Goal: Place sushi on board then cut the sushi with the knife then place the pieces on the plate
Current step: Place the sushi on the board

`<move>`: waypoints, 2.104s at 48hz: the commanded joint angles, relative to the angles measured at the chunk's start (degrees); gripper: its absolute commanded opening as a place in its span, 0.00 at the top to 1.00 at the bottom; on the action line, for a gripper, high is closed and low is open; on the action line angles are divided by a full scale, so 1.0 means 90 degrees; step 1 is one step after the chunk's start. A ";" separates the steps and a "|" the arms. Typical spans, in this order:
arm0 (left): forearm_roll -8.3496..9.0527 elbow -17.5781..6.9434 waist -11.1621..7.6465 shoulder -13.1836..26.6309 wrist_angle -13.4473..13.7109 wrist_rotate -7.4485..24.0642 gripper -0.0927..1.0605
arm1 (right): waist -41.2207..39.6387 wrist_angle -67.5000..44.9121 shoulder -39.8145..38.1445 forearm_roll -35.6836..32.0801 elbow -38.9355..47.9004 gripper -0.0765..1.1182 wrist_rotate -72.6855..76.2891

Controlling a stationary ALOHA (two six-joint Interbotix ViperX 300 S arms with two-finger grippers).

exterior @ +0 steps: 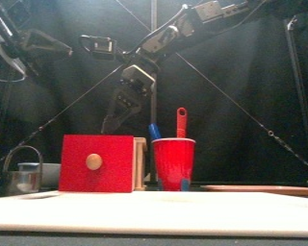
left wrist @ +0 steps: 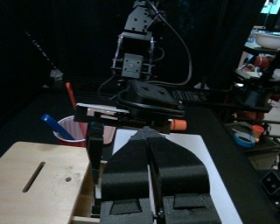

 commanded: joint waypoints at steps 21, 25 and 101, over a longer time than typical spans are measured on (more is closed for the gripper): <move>-0.0029 -0.0020 0.0010 0.0010 -0.0059 -0.0010 0.76 | -0.0117 0.0029 0.0068 -0.0059 -0.0234 0.17 -0.0020; -0.0049 0.0010 0.0010 0.0010 -0.0059 -0.0010 0.76 | -0.0107 0.0029 0.0117 -0.0068 -0.0254 0.17 -0.0020; -0.0068 -0.0020 0.0088 -0.0029 -0.0059 0.0010 0.76 | 0.0273 0.0957 -0.3193 -0.0381 0.2051 0.40 0.1895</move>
